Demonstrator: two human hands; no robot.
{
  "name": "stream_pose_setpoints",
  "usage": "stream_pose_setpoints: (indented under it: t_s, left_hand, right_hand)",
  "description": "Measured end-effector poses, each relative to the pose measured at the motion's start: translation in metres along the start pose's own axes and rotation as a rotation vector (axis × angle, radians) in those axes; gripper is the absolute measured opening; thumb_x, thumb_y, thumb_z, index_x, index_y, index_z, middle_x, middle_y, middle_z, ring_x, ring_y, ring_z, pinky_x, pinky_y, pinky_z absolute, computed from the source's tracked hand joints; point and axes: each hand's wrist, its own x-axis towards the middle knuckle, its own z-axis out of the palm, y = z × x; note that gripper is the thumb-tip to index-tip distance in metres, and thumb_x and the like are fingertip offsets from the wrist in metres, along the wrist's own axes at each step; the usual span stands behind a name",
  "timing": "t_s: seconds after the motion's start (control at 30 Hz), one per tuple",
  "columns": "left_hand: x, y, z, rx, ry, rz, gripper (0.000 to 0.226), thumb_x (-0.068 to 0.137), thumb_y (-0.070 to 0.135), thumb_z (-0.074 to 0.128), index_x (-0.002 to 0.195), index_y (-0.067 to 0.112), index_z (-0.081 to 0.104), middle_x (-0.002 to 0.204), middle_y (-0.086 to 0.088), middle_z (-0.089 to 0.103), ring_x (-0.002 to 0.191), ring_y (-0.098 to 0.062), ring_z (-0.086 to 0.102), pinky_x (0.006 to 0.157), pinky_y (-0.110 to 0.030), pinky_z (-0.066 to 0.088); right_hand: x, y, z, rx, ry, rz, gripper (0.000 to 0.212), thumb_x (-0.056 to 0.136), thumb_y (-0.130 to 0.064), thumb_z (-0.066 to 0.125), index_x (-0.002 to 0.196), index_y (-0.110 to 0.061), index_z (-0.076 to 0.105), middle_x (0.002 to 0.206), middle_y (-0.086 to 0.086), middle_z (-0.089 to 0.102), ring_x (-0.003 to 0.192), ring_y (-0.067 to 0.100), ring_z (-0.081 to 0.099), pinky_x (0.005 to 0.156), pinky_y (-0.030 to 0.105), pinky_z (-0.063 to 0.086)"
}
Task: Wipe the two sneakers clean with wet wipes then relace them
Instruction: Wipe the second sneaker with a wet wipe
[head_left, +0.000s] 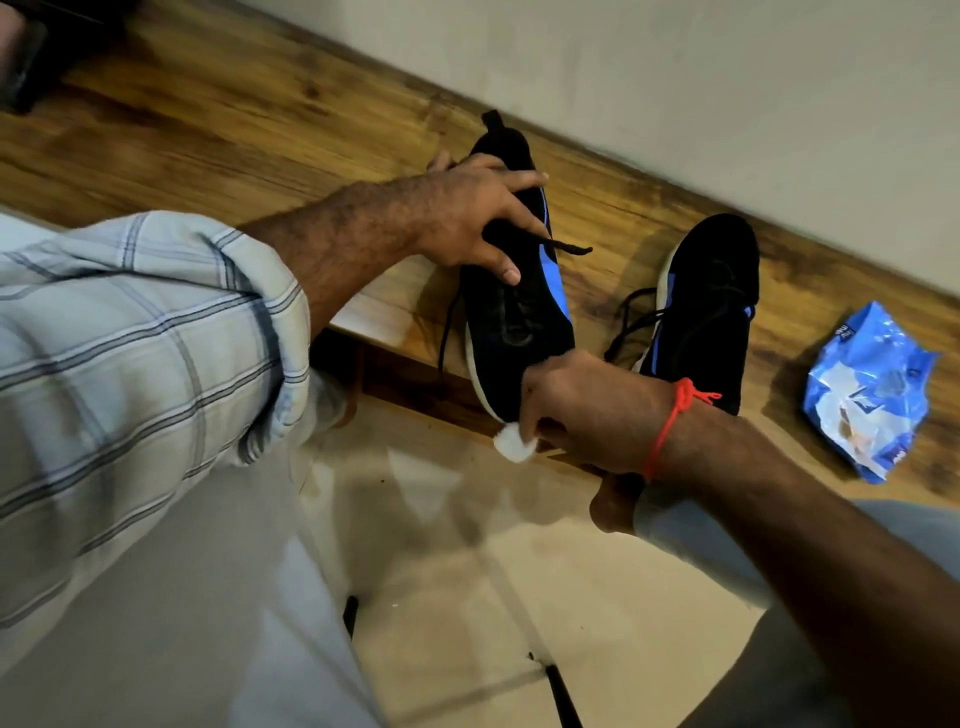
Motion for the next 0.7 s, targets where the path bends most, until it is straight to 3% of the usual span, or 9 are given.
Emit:
stream_pose_setpoints:
  t_s: [0.03,0.1,0.2,0.27,0.4,0.5,0.57,0.7]
  left_hand:
    - [0.001,0.000,0.000,-0.004,0.001,0.002,0.065,0.083,0.057,0.072,0.144,0.048,0.050,0.169,0.015,0.008,0.154,-0.026,0.010,0.114,-0.065,0.012]
    - [0.001,-0.001,0.001,-0.014,0.003,-0.002,0.066,0.082,0.057,0.073,0.143,0.048,0.050,0.169,0.015,0.009,0.154,-0.025,0.010,0.114,-0.068,0.011]
    - [0.001,-0.001,0.001,-0.013,0.008,-0.009,0.066,0.082,0.057,0.073,0.144,0.048,0.050,0.169,0.015,0.009,0.154,-0.025,0.011,0.114,-0.065,0.013]
    - [0.002,0.000,0.000,-0.006,0.007,-0.009,0.066,0.083,0.057,0.072,0.144,0.049,0.049,0.169,0.016,0.008,0.153,-0.025,0.012,0.113,-0.061,0.015]
    - [-0.002,-0.002,0.001,-0.017,-0.001,-0.017,0.064,0.084,0.057,0.071,0.143,0.052,0.048,0.169,0.018,0.006,0.153,-0.025,0.011,0.112,-0.059,0.016]
    - [-0.003,0.000,0.000,-0.005,-0.009,-0.024,0.065,0.084,0.057,0.071,0.144,0.053,0.046,0.169,0.018,0.004,0.153,-0.025,0.012,0.112,-0.058,0.015]
    - [-0.003,0.003,-0.001,0.017,-0.007,-0.019,0.065,0.084,0.058,0.071,0.144,0.052,0.046,0.169,0.017,0.005,0.153,-0.026,0.014,0.111,-0.057,0.017]
    - [-0.005,0.007,-0.006,0.051,-0.049,-0.006,0.076,0.077,0.066,0.071,0.146,0.058,0.039,0.170,0.015,-0.002,0.153,-0.030,0.011,0.112,-0.059,0.015]
  right_hand:
    - [-0.002,-0.001,-0.002,-0.010,-0.055,-0.007,0.021,0.096,-0.013,0.060,0.110,-0.018,0.074,0.112,-0.002,0.066,0.105,0.014,0.062,0.090,0.028,0.050]
    - [-0.006,0.004,-0.012,0.051,-0.008,-0.019,0.018,0.094,-0.017,0.064,0.108,-0.020,0.075,0.109,-0.004,0.069,0.101,0.011,0.063,0.088,0.026,0.050]
    - [0.001,0.017,-0.020,0.149,0.367,0.001,0.013,0.090,-0.017,0.070,0.101,-0.016,0.076,0.100,-0.001,0.070,0.091,0.010,0.064,0.082,0.021,0.047]
    - [0.010,0.014,-0.013,0.147,0.477,0.008,0.012,0.086,-0.013,0.072,0.096,-0.013,0.076,0.096,0.002,0.070,0.087,0.012,0.064,0.080,0.022,0.046]
    - [0.011,0.004,0.005,0.132,0.282,-0.001,0.010,0.087,-0.004,0.067,0.092,-0.008,0.074,0.097,0.007,0.068,0.089,0.021,0.064,0.080,0.033,0.052]
    - [-0.005,0.009,0.002,0.045,-0.028,0.037,0.014,0.093,-0.014,0.063,0.098,-0.019,0.075,0.105,-0.003,0.067,0.098,0.012,0.061,0.088,0.027,0.049]
    - [-0.017,0.014,-0.004,0.048,-0.076,0.072,0.014,0.092,-0.017,0.065,0.100,-0.024,0.075,0.104,-0.007,0.068,0.097,0.008,0.061,0.088,0.026,0.050]
    - [-0.039,0.036,-0.028,0.292,0.361,0.272,0.012,0.091,-0.015,0.068,0.101,-0.020,0.073,0.089,-0.009,0.069,0.082,0.004,0.064,0.079,0.030,0.054]
